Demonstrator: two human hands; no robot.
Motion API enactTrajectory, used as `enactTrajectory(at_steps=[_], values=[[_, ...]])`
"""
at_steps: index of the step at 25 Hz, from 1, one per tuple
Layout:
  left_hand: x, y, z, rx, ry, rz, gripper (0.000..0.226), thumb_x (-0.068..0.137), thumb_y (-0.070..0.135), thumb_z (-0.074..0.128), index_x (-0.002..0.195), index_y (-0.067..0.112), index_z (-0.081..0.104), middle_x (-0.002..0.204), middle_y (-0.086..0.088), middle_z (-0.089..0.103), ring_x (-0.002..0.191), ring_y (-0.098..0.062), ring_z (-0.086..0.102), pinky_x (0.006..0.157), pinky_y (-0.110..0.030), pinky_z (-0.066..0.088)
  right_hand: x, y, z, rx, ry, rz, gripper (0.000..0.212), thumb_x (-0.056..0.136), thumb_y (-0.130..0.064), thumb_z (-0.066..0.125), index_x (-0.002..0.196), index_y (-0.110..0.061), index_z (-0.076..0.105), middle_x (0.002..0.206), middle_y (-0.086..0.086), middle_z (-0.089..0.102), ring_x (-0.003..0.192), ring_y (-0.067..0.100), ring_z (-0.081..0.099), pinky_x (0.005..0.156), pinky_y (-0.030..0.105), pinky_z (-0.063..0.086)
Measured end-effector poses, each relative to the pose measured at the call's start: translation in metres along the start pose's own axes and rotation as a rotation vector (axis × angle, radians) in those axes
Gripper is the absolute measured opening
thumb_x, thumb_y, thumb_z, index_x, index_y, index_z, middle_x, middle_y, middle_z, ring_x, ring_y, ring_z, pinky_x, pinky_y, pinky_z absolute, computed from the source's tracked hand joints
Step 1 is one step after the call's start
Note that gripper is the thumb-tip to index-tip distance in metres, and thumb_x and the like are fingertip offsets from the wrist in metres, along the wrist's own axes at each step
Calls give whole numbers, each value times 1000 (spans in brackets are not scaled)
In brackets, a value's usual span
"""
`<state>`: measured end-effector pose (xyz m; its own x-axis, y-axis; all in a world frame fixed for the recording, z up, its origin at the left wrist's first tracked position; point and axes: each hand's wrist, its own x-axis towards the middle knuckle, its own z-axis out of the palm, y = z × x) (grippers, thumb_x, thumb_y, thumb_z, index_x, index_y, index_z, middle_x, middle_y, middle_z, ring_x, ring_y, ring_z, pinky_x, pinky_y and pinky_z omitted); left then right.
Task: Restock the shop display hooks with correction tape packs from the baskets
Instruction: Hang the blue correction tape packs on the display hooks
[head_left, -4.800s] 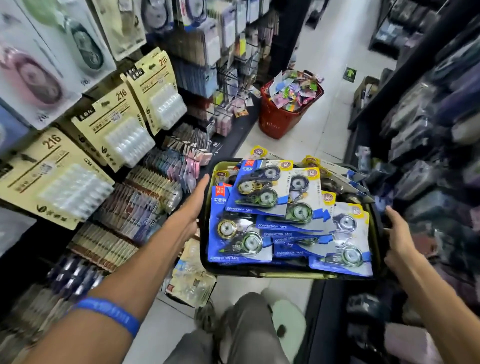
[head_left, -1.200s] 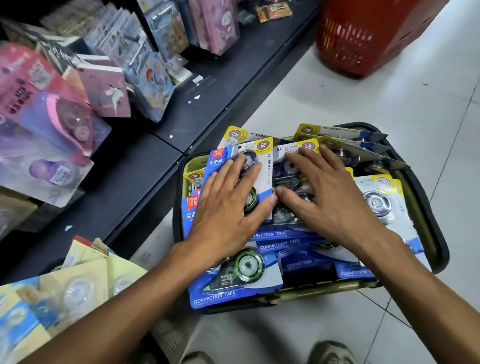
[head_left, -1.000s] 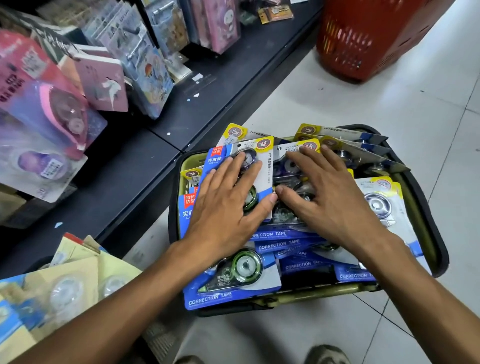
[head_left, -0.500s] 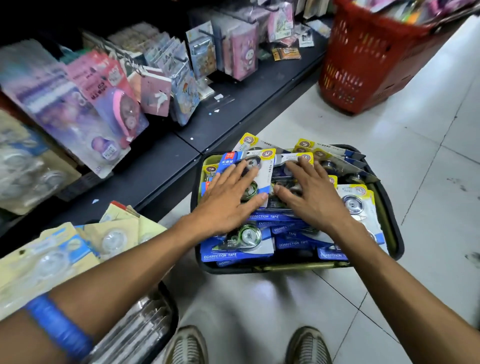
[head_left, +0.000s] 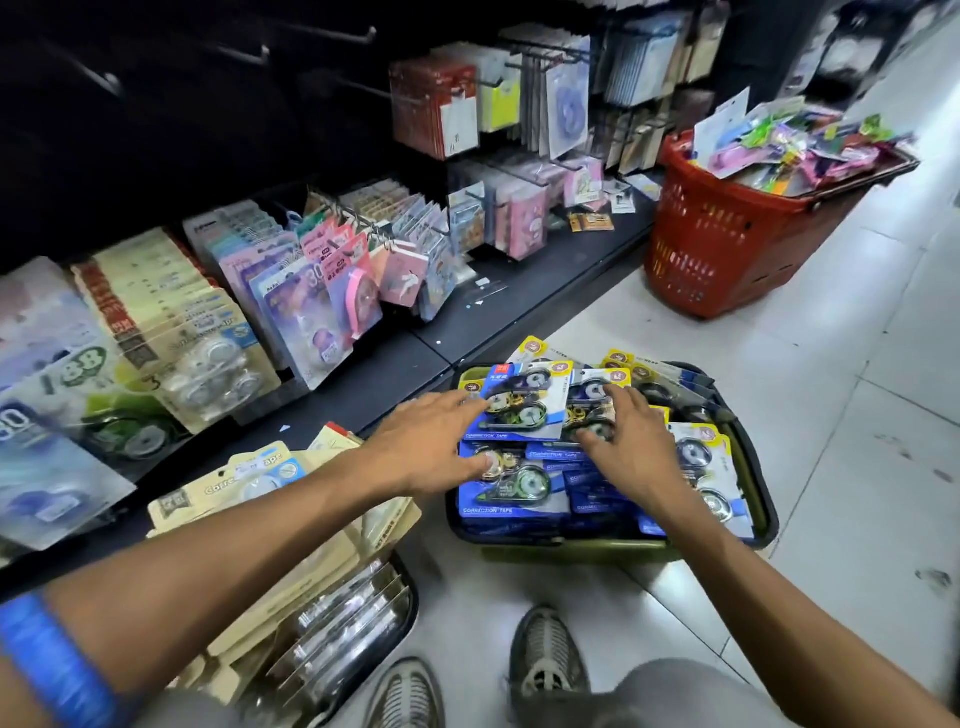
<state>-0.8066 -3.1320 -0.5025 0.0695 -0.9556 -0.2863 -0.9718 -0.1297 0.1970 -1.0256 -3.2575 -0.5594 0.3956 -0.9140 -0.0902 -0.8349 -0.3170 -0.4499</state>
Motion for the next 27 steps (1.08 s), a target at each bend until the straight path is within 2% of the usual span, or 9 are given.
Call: enactTrajectory(at_steps=[6, 9, 12, 15, 17, 19, 21, 23, 27], values=[[73, 15, 24, -39, 29, -229, 52, 103, 45, 43, 147, 18, 40, 148, -10, 50, 132, -33, 43, 105, -46, 38, 34, -25, 20, -207, 54, -203, 62, 97, -51, 49, 151, -24, 36, 151, 5, 45, 136, 30, 39, 109, 45, 34], [102, 17, 41, -283, -59, -378, 61, 103, 55, 38, 152, 20, 34, 154, -11, 46, 139, -35, 41, 109, -47, 39, 40, -25, 43, -364, -52, -175, 75, 90, -72, 26, 150, -28, 38, 151, 7, 46, 140, 33, 36, 112, 53, 26], [121, 14, 52, -501, -73, -501, 78, 88, 67, 58, 150, 21, 41, 153, -11, 48, 138, -35, 45, 111, -43, 41, 35, -18, 56, -369, -85, -168, 85, 84, -75, 15, 145, -27, 48, 156, 10, 41, 145, 37, 31, 116, 59, 21], [127, 2, 50, -941, 60, -640, 62, 62, 49, 92, 112, 18, 70, 116, -8, 73, 98, -23, 70, 87, -34, 57, 35, -9, 46, -326, -119, -209, 69, 94, -69, 33, 147, -28, 43, 160, 3, 34, 150, 30, 23, 120, 51, 16], [124, 0, 47, -1171, 58, -671, 50, 61, 26, 98, 100, 11, 71, 96, -8, 77, 79, -21, 73, 71, -31, 59, 35, -3, 31, -194, -109, -234, 58, 95, -59, 49, 144, -26, 48, 154, 0, 43, 145, 26, 31, 116, 42, 22], [123, 1, 44, -1277, 48, -641, 42, 63, 16, 97, 95, 10, 70, 90, -9, 78, 74, -22, 74, 70, -34, 62, 38, 9, 19, 15, 68, -106, 52, 93, -51, 58, 136, -23, 54, 142, 1, 55, 131, 29, 45, 106, 41, 34], [120, 8, 41, -1341, 107, -600, 32, 71, 7, 91, 86, 15, 64, 85, -5, 75, 71, -20, 70, 68, -31, 59, 40, 22, 10, 46, 159, 137, 70, 86, -63, 59, 141, -22, 45, 141, 5, 53, 127, 34, 47, 103, 48, 38], [117, 12, 38, -1375, 141, -587, 35, 75, 2, 87, 86, 17, 58, 84, -4, 73, 70, -19, 68, 62, -29, 56, 41, 26, 7, -12, 20, 285, 92, 75, -78, 60, 144, -21, 36, 142, 8, 53, 132, 36, 44, 105, 55, 35], [113, 12, 36, -1462, 192, -542, 39, 77, -4, 83, 96, 15, 54, 89, -6, 73, 59, -14, 69, 48, -25, 55, 53, 27, 5, 65, -125, 410, 113, 60, -79, 72, 144, -16, 33, 147, 13, 46, 137, 37, 38, 108, 55, 35]])
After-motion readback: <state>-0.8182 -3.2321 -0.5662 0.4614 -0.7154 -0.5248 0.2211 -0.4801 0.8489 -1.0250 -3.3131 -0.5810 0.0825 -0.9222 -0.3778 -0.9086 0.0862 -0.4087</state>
